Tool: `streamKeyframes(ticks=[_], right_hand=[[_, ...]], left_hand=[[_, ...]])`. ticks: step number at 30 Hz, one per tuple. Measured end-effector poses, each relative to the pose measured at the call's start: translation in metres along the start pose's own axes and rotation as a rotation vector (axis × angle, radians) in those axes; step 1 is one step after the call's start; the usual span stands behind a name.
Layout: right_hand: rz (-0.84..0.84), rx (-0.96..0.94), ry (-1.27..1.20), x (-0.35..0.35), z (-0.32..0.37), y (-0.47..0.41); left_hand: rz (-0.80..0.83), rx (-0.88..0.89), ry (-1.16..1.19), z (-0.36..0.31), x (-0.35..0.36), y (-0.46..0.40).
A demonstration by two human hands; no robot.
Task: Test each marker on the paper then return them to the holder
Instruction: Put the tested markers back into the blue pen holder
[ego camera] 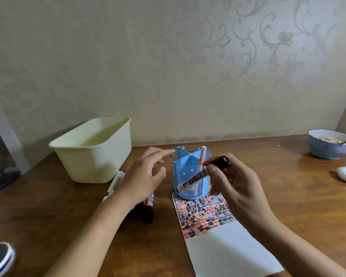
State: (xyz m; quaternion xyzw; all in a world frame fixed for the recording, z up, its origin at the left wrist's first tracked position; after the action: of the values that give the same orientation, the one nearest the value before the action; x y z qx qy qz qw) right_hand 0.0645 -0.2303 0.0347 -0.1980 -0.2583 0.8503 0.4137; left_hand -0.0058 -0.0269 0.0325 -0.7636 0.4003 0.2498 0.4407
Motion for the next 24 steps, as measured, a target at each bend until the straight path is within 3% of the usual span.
streamKeyframes(ticks=[10, 17, 24], right_hand=[[-0.104, -0.053, 0.002, -0.011, 0.008, -0.005], [-0.195, -0.114, -0.046, -0.024, 0.015, -0.010], [-0.183, -0.073, 0.061, -0.027, 0.003, -0.015]], left_hand=[[-0.074, 0.036, 0.054, 0.001, -0.005, -0.002], [-0.009, 0.014, -0.033, 0.007, 0.003, 0.000], [-0.057, 0.055, 0.038, 0.001, -0.001, 0.000]])
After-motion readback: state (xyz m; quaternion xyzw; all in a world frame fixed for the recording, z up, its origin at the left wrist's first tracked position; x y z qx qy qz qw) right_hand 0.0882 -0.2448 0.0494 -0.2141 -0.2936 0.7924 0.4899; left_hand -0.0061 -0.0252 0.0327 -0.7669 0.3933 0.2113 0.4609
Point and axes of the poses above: each hand's wrist, its own y-axis away from the middle knuckle, its own x-axis out of the palm, z = x × y, the point moved 6 cm from there along -y, towards the middle knuckle, and after that the axes turned 6 degrees about -y, right-handed, at the moved point
